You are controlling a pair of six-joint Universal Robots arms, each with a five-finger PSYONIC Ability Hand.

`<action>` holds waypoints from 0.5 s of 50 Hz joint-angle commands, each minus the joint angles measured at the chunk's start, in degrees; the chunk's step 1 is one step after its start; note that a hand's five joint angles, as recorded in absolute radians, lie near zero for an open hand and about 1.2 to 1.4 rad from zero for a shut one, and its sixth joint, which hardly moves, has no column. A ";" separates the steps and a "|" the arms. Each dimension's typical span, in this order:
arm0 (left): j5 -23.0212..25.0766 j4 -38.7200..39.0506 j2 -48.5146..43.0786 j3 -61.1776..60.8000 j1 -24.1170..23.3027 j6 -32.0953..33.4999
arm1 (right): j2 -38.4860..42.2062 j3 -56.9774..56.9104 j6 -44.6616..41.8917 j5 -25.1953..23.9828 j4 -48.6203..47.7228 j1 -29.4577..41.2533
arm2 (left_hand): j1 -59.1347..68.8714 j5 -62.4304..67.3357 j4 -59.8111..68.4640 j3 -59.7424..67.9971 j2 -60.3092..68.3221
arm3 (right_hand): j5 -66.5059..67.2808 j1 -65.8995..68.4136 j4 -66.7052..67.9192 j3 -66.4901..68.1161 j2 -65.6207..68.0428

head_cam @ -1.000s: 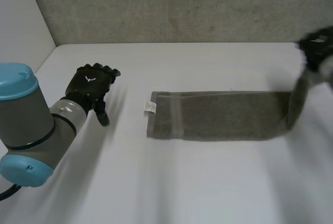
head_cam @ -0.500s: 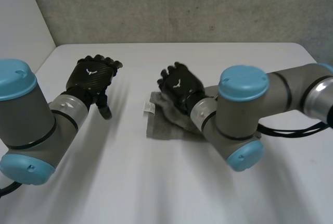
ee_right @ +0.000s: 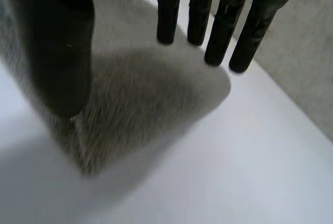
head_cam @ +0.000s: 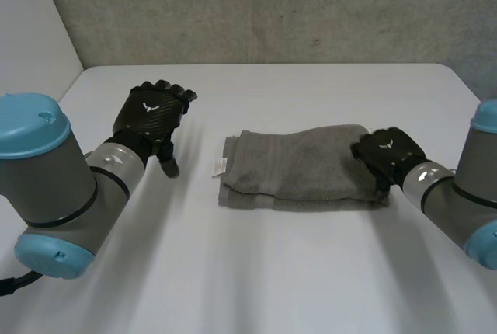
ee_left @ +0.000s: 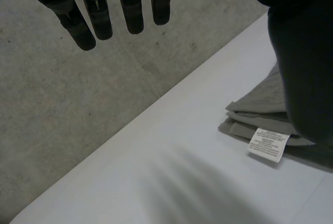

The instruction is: Fold the towel.

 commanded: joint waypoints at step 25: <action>-0.26 -0.33 1.06 2.32 -1.68 0.00 | -0.09 -9.79 -8.26 4.77 -0.42 7.86 | -5.56 -12.36 -5.08 -3.62 -4.69 | 53.71 54.64 54.22 54.15 54.11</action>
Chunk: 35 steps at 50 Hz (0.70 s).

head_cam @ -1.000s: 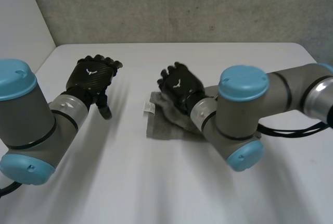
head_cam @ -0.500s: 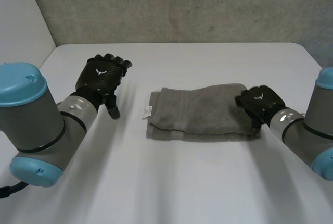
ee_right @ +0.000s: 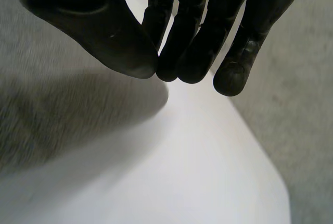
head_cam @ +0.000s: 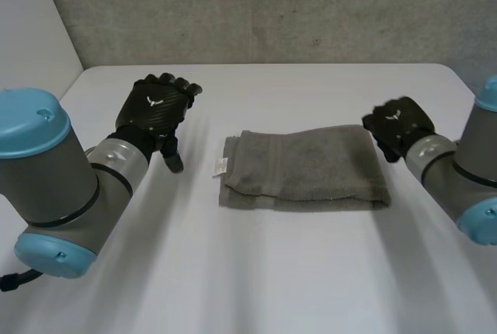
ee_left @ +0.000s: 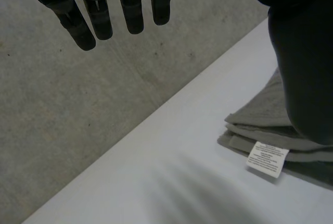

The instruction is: Fold the towel.

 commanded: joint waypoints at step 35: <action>-1.18 -0.36 -0.38 0.84 -1.79 -3.13 | 3.11 12.87 3.39 -3.51 -8.71 -4.00 | -5.56 -12.35 -5.08 -3.62 -4.69 | -36.85 -35.44 -36.06 -35.92 -34.98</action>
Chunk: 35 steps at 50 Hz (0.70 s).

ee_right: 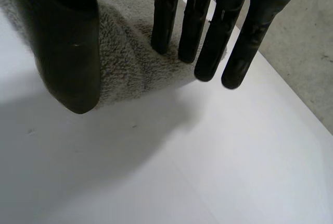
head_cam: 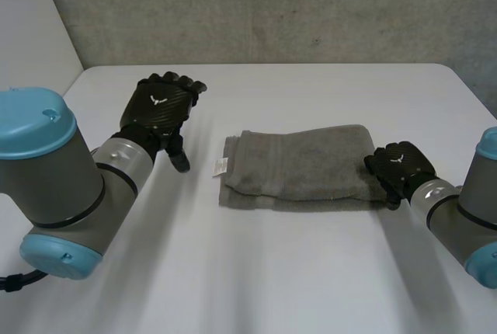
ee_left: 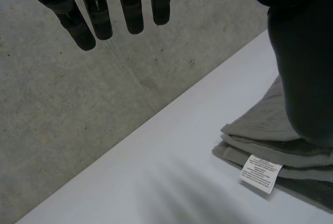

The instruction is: Fold the towel.

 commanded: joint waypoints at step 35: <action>0.00 0.00 -0.36 -0.35 -0.51 -0.60 | 1.42 -0.45 5.50 -0.57 -0.74 0.04 | -5.56 -12.35 -5.08 -3.62 -4.69 | 35.57 35.45 35.87 35.57 35.56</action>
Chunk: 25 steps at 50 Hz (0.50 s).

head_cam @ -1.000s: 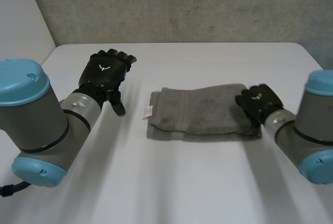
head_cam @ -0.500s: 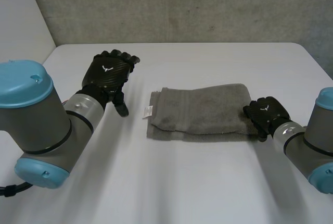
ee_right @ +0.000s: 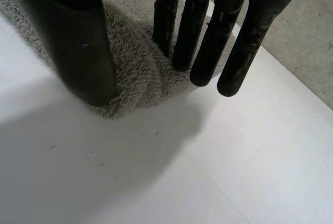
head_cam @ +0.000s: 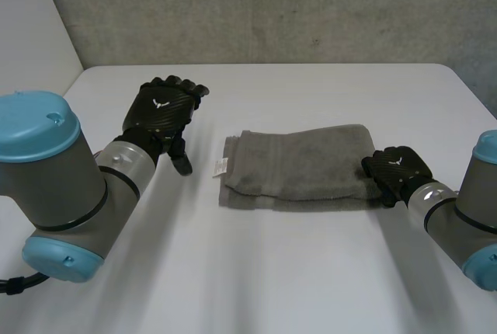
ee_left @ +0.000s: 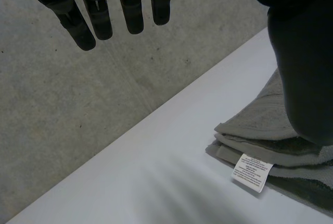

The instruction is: Fold the towel.

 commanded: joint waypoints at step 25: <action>-0.23 -0.09 1.43 1.84 0.19 0.14 | 0.92 -21.60 -4.88 -1.99 9.58 18.57 | -5.56 -12.35 -5.08 -3.62 -4.69 | 29.61 28.96 29.38 29.32 28.83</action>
